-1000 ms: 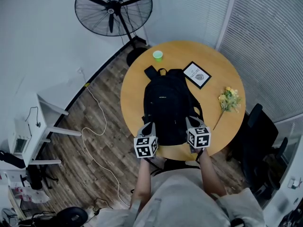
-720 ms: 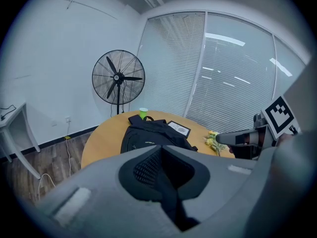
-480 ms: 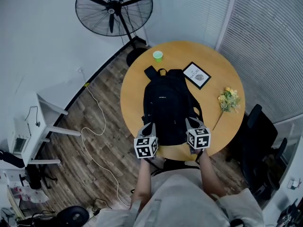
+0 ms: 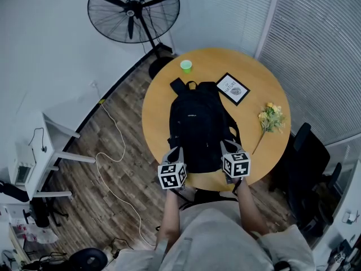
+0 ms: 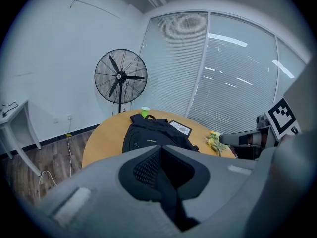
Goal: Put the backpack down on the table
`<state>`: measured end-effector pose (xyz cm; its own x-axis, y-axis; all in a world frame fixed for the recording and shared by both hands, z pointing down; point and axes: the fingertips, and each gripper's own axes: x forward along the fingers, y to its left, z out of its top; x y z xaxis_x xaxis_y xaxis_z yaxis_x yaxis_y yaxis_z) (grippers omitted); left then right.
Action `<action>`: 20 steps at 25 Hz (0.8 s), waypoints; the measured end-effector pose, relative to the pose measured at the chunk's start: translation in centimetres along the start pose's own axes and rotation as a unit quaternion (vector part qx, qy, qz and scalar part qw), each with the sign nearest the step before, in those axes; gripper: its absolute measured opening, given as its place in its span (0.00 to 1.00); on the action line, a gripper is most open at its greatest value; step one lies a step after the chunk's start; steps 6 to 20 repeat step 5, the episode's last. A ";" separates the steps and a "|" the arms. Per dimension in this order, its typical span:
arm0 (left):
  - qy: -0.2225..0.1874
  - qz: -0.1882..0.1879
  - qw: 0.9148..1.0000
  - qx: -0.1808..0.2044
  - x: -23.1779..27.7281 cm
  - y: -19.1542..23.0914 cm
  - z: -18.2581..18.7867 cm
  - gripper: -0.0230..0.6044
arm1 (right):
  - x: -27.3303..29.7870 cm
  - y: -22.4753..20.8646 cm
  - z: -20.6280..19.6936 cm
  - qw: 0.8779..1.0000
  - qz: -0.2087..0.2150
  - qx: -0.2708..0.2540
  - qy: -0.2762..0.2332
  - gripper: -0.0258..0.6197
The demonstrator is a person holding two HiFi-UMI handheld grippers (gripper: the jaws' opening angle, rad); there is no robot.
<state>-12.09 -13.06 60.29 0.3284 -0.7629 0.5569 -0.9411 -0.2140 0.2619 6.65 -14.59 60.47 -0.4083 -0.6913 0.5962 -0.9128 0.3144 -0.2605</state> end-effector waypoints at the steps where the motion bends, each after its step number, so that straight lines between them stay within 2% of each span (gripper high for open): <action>1: 0.000 0.000 1.000 0.000 0.0 0.0 0.0 0.05 | 0.0 0.1 0.0 1.000 0.001 0.000 0.000 0.04; 20: -0.001 -0.001 1.000 0.000 -0.3 -0.1 0.0 0.05 | -0.1 0.5 0.0 1.000 0.004 -0.001 -0.001 0.04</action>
